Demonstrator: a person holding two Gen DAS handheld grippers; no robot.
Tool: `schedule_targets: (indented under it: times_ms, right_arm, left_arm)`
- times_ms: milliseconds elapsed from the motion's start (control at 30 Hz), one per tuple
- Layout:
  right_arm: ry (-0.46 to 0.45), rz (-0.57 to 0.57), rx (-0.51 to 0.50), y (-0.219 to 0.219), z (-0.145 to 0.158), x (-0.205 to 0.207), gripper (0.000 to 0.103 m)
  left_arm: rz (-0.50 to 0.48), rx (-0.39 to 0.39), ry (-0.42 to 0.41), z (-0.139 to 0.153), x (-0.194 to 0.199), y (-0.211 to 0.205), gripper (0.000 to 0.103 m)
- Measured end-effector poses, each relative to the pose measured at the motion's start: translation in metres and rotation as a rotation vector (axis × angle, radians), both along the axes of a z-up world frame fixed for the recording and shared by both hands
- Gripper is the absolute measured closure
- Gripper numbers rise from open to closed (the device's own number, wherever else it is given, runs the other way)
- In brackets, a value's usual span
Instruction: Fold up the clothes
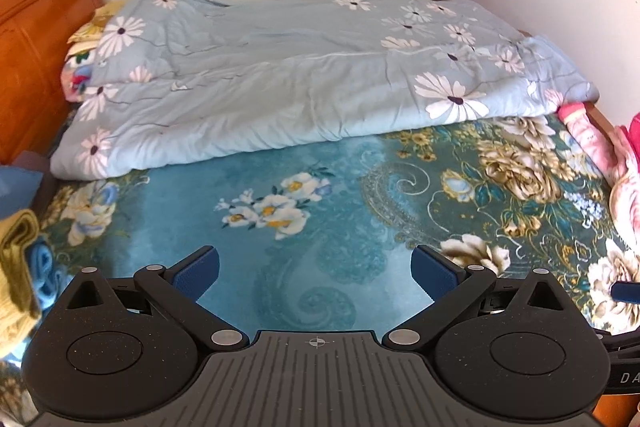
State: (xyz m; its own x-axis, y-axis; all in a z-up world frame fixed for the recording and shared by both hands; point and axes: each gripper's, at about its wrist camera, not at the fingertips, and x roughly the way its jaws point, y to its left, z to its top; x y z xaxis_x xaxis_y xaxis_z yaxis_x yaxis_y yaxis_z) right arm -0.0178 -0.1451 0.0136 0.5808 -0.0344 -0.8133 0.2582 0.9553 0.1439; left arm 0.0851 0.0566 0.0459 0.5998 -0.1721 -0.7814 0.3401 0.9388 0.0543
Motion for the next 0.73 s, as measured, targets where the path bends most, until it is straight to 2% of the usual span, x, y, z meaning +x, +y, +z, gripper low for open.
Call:
schedule_targets:
  times_ms: [200, 467, 733]
  right_arm:
    - [0.018, 0.002, -0.050, 0.023, 0.002, 0.011, 0.001]
    - [0.041, 0.023, -0.115, 0.056, 0.005, 0.023, 0.001]
    - [0.055, 0.046, -0.131, 0.076, 0.004, 0.031, 0.001]
  left_arm:
    - [0.000, 0.000, 0.015, -0.013, 0.012, 0.013, 0.000]
    - [0.055, -0.014, 0.078, -0.026, 0.021, 0.046, 0.000]
    - [0.063, 0.000, 0.054, -0.029, 0.015, 0.064, 0.000]
